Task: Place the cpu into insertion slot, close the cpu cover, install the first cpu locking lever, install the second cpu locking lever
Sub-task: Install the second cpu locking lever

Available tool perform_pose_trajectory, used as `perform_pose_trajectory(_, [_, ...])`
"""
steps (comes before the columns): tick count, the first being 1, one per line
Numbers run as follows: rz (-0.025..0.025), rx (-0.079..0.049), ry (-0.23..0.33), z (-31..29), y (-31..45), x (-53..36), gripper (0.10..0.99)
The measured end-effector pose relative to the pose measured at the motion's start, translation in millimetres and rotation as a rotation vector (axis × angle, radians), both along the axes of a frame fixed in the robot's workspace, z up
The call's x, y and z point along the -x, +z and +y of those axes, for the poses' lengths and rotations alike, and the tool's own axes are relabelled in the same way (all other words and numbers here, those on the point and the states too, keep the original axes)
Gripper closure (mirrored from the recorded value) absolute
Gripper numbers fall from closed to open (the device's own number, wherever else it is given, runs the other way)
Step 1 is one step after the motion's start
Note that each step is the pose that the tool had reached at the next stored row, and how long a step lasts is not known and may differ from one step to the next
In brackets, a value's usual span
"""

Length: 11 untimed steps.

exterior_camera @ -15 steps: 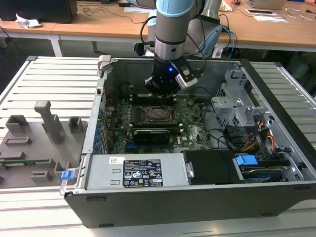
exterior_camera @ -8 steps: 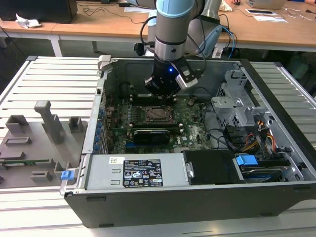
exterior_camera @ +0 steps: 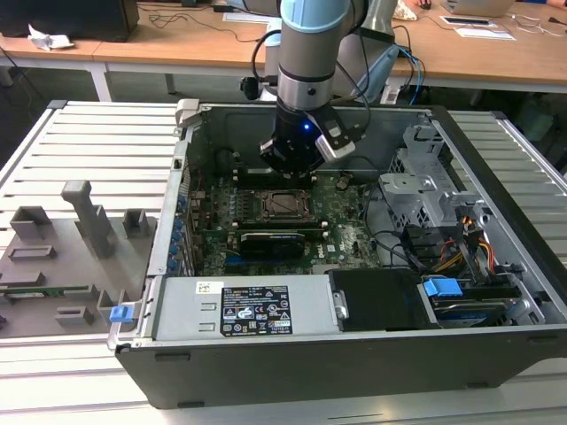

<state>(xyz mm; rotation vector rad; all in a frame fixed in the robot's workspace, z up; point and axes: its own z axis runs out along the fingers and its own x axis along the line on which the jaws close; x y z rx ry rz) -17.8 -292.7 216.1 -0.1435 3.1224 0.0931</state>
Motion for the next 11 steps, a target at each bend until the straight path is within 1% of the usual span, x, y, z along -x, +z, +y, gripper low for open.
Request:
perform_pose_trajectory(5, [0.0002, 0.000, 0.000, -1.2, 0.7, 0.0, 0.980])
perform_pose_trajectory(7, [-0.0001, 0.000, 0.000, -1.1, 5.8, -0.1, 0.980])
perform_pose_trajectory(8, [-0.0001, 0.000, 0.000, -1.1, 9.5, -0.1, 0.980])
perform_pose_trajectory(10, [0.0000, 0.000, 0.000, -1.2, 18.7, -0.1, 0.980])
perform_pose_trajectory(11, [0.0000, 0.000, 0.000, -1.1, 26.3, -0.1, 0.980])
